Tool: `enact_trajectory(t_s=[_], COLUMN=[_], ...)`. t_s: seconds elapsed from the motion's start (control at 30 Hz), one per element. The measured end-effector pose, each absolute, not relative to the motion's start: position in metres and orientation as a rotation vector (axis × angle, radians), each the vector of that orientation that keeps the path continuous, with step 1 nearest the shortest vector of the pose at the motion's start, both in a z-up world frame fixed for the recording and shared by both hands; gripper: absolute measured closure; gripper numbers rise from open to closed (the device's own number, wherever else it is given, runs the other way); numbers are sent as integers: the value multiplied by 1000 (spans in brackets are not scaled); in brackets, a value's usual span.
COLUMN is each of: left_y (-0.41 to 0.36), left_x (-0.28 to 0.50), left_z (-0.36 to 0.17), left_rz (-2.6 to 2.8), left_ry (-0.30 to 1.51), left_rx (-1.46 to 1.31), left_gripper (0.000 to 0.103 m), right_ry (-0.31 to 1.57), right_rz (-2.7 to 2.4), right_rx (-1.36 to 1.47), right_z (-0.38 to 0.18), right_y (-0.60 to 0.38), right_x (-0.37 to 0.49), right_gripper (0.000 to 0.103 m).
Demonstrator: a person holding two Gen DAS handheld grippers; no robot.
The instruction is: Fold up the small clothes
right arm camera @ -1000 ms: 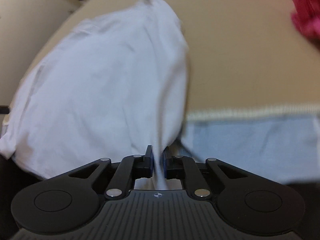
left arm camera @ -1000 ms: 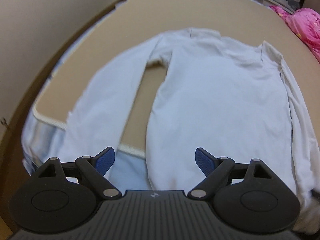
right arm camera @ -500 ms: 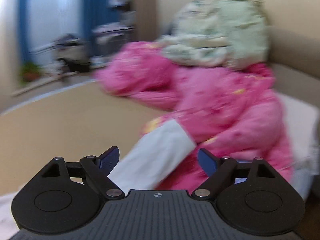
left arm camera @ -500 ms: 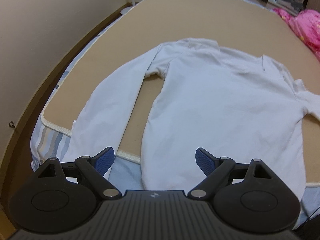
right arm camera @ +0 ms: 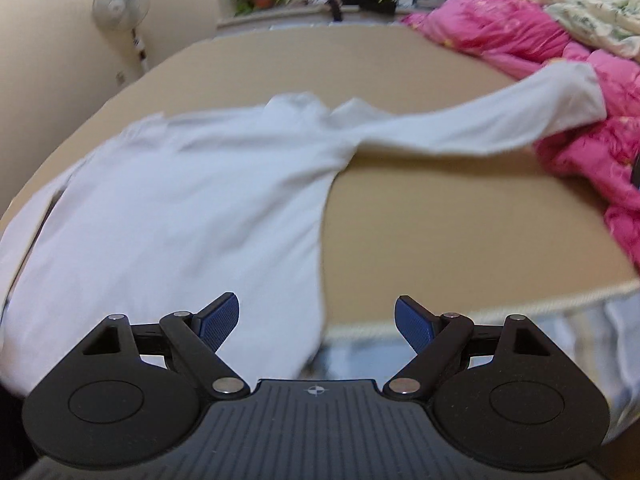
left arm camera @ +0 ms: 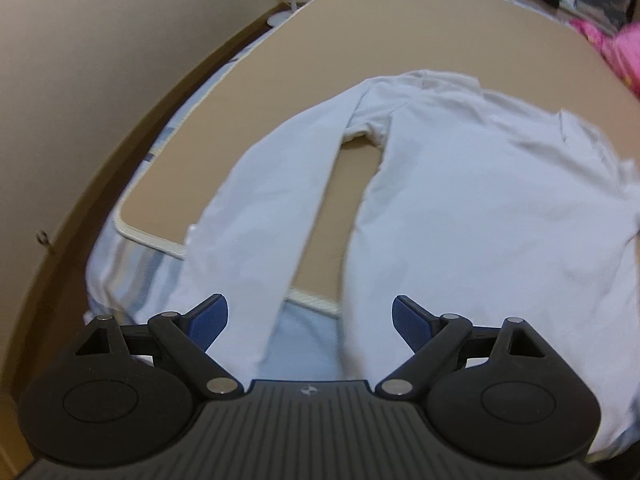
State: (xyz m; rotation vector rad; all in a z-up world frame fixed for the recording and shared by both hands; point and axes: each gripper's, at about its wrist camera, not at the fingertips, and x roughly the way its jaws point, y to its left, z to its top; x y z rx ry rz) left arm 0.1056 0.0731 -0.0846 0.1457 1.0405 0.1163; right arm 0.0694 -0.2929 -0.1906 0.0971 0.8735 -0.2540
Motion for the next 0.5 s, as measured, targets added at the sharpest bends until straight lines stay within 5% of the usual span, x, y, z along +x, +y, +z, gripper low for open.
enact_trajectory(t_s=[0.5], left_y=[70], left_x=[56], left_z=[-174], left_rz=[-12], left_ry=[1187], left_rx=[366], left_gripper=[10], right_ry=[1100], right_rz=[-352], right_rx=[188], right_z=[-234], right_y=[-319], right_x=[37], right_gripper=[17])
